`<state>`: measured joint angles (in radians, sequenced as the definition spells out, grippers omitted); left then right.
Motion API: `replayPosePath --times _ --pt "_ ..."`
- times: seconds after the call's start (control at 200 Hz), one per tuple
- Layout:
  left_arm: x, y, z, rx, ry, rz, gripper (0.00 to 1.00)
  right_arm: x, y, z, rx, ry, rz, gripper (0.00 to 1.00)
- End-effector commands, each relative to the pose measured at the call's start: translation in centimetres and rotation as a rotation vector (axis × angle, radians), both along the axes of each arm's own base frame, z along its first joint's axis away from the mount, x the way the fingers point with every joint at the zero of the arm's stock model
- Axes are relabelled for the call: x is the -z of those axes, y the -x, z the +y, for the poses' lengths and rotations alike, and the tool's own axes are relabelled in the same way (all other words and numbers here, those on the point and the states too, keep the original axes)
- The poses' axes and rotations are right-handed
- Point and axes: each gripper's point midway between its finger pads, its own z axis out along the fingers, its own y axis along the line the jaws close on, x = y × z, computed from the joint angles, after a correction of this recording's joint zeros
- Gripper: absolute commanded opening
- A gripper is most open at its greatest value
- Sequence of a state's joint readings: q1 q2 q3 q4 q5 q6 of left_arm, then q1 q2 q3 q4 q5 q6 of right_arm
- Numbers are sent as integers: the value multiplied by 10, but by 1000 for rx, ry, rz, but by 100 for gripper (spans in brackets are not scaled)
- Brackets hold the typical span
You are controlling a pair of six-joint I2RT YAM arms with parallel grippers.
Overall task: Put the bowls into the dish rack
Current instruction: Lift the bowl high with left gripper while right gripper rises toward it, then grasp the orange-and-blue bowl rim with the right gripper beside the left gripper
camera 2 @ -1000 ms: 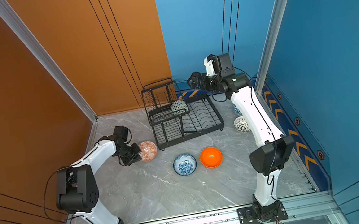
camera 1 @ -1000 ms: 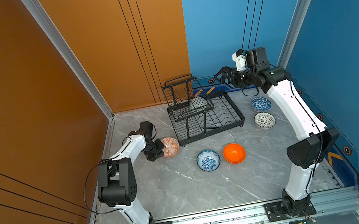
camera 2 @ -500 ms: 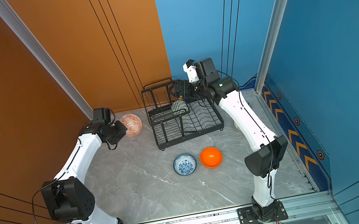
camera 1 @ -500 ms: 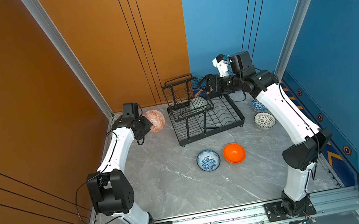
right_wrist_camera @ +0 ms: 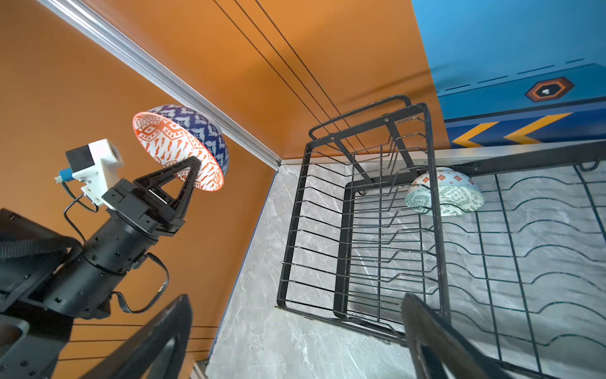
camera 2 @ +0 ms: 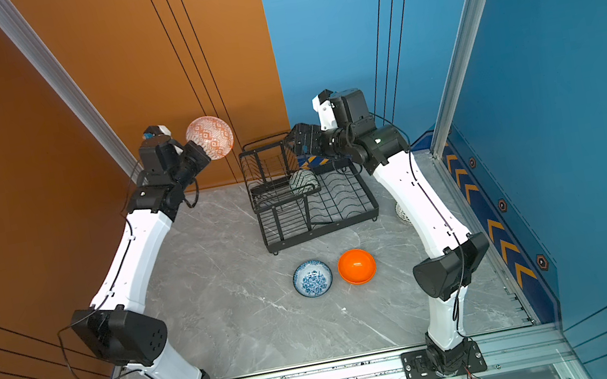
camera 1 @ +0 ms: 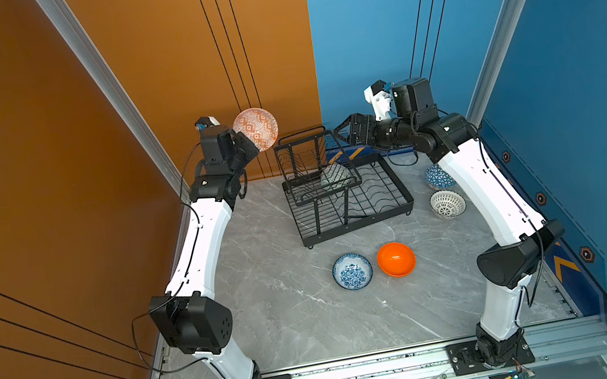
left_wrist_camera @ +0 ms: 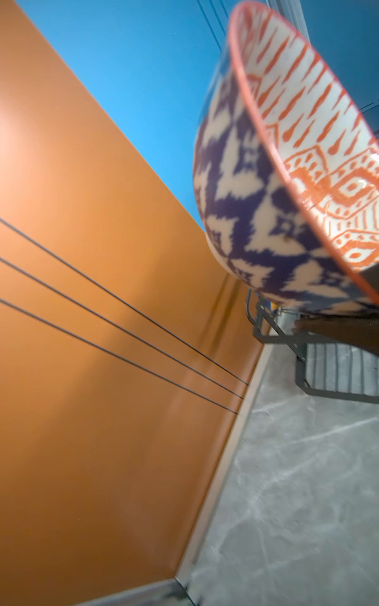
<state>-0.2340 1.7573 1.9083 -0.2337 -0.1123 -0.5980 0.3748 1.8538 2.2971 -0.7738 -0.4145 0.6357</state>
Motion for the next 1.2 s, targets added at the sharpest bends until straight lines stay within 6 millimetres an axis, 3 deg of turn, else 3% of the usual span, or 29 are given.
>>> replayPosePath --times 0.0,0.115,0.265,0.415,0.691,0.856,1.191 --pt "-38 -12 -30 7 -50 -178 0 -29 -10 -29 145 -154 38 100" --pt "-41 -21 -70 48 -93 -224 0 -42 -18 -47 234 -299 95 100" --pt "-49 -25 -121 81 -169 -281 0 -55 -22 -50 260 -418 113 100" --pt "-50 -29 -155 73 -211 -314 0 -58 -23 -60 308 -514 135 100" --pt "-46 -28 -195 67 -226 -362 0 -70 -40 -83 407 -726 154 100" --pt "-39 -23 -213 61 -239 -373 0 -79 -45 -82 403 -800 159 100" --pt "-31 -13 -236 67 -252 -381 0 -68 -62 -75 409 -886 223 86"
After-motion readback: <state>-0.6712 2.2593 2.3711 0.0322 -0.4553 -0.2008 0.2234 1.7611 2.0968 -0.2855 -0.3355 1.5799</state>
